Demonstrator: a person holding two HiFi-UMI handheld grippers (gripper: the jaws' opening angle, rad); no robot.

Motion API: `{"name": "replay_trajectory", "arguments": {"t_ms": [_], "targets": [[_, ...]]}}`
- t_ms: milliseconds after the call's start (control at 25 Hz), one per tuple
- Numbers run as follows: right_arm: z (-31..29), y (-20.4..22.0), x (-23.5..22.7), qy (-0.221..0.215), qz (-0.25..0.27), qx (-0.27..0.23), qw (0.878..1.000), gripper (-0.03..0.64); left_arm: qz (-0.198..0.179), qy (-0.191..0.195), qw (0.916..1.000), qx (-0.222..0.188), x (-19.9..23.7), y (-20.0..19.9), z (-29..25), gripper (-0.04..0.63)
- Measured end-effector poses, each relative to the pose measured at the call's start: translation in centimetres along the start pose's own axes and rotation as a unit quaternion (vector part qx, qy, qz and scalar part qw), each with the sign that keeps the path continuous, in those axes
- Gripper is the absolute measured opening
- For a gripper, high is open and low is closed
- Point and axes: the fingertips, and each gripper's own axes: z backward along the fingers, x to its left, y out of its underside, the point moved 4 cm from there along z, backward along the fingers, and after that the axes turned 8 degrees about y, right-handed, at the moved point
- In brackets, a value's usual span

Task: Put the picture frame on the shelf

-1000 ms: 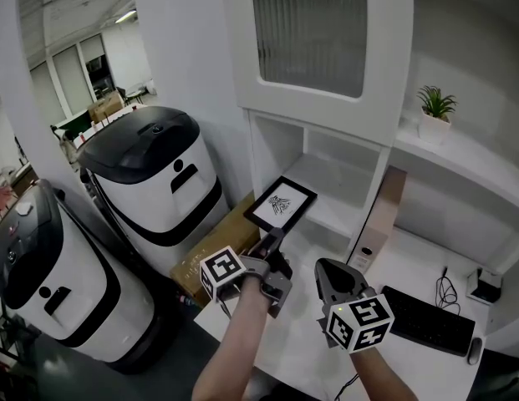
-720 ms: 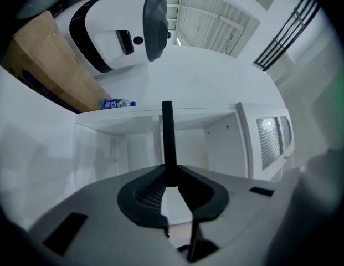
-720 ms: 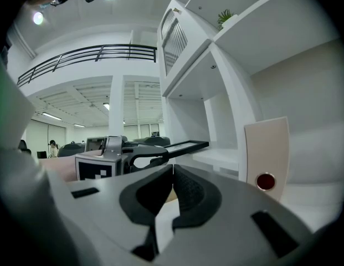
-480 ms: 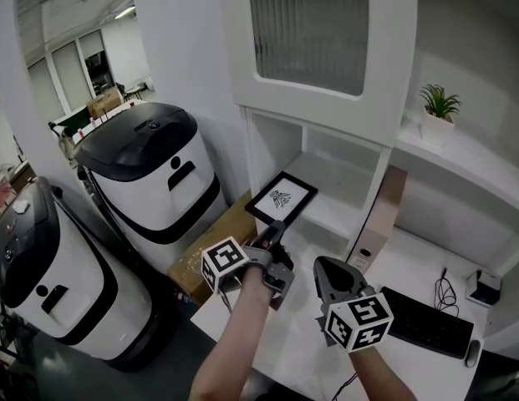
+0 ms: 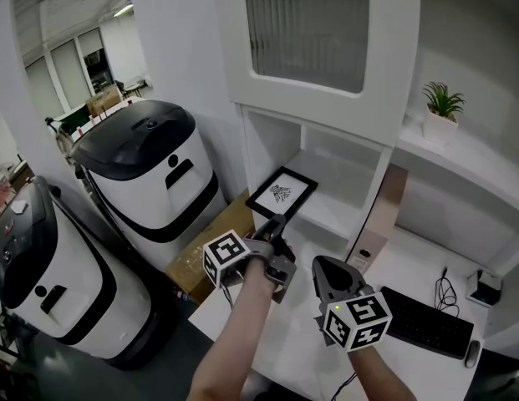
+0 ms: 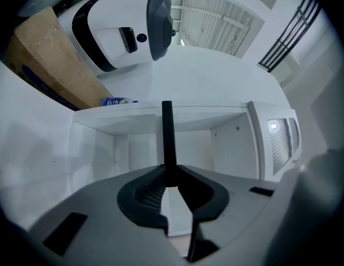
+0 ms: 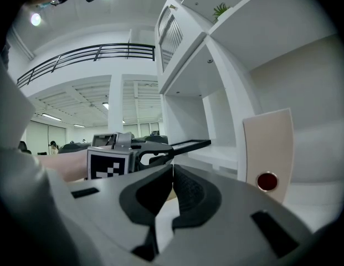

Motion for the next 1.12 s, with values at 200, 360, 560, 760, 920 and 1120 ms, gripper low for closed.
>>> {"name": "replay_trajectory", "arguments": {"t_ms": [200,360,560,760,920,1120], "targets": [[-0.4,0.1,-0.1,-0.001,-0.001,0.002,1.0,0.002,0.004,0.001,1.0,-0.002,0.2,-0.1,-0.7,0.061],[-0.8,0.2,-0.3,0.0,-0.002,0.004,1.0,0.002,0.007,0.001,1.0,-0.002,0.2,-0.3,-1.2,0.061],[-1.2,0.2,-0.3,-0.001,-0.003,0.006,1.0,0.002,0.008,-0.001,1.0,0.0,0.3,-0.3,-1.9,0.061],[-1.4,0.1,-0.3,-0.001,-0.001,0.006,1.0,0.002,0.007,-0.007,1.0,0.001,0.3,-0.3,-2.5,0.061],[-1.4,0.0,-0.9,0.005,-0.002,0.006,1.0,0.002,0.005,-0.012,0.9999,0.004,0.2,-0.4,-2.9,0.062],[-1.4,0.0,-1.5,0.01,-0.006,0.006,1.0,0.002,0.004,-0.019,0.9998,0.003,0.3,-0.4,-3.4,0.063]]}}
